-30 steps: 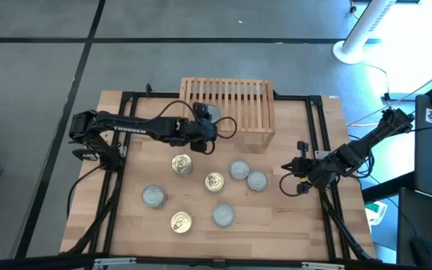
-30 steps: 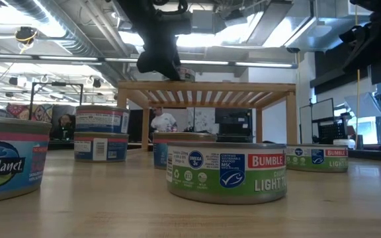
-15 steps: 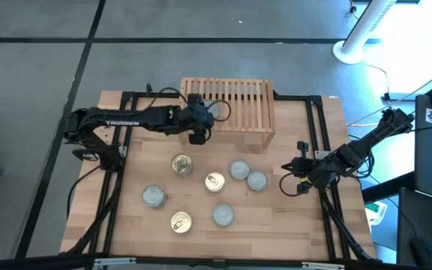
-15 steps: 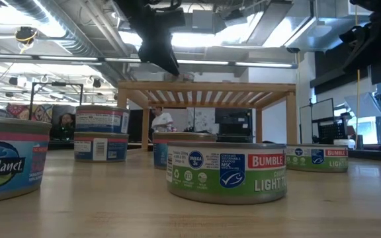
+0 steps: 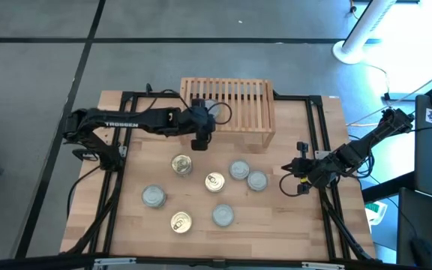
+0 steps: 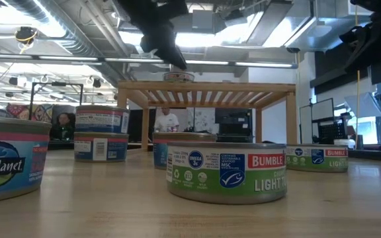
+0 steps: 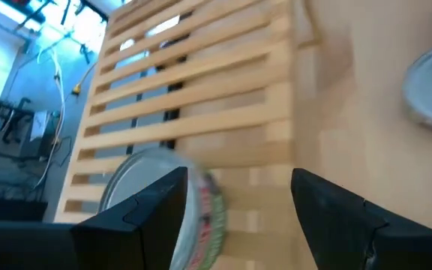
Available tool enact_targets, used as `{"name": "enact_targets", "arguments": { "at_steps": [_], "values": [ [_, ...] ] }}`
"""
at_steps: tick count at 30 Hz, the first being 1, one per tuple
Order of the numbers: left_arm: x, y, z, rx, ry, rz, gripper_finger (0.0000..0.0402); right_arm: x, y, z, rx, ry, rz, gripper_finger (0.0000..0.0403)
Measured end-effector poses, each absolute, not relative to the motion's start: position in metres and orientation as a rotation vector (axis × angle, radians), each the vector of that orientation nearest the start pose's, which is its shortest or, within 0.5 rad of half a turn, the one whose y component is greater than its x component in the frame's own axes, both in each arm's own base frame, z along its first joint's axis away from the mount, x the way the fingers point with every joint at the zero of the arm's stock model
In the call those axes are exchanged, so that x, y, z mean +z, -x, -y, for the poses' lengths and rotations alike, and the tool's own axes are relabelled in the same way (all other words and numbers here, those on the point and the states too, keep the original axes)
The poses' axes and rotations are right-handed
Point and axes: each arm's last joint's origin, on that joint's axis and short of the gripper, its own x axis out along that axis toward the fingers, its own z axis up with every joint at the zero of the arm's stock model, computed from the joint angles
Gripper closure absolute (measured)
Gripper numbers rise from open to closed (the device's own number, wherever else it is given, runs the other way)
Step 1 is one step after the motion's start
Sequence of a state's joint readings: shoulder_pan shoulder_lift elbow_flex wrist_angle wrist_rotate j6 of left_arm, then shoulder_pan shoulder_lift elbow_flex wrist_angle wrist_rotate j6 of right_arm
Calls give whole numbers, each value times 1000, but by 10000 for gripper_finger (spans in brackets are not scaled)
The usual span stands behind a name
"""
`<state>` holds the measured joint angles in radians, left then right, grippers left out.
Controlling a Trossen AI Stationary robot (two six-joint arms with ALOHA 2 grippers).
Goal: Stack canned seafood by type on shelf
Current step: Put the blue pink tuna can on the shelf
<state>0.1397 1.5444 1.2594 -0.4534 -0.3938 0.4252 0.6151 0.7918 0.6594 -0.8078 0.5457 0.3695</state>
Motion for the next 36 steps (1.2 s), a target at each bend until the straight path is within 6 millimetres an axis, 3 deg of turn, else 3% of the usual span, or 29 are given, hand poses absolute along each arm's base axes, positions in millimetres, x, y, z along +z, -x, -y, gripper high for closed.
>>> {"name": "enact_targets", "arguments": {
  "at_steps": [8, 17, 28, 36],
  "values": [
    [292, -334, -25, 257, -525, -812, 164, 244, -123, -68, -80, 165, -777, 402],
    [292, -336, 10, 205, -450, -768, 164, 248, -128, -74, -3, 98, -730, 397],
    [284, -335, 44, 187, -295, -747, 164, 253, -132, -76, -8, 71, -664, 291],
    [249, -346, 79, 48, -298, -839, 164, 253, -133, -75, -59, 94, -648, 270]
  ]
}}
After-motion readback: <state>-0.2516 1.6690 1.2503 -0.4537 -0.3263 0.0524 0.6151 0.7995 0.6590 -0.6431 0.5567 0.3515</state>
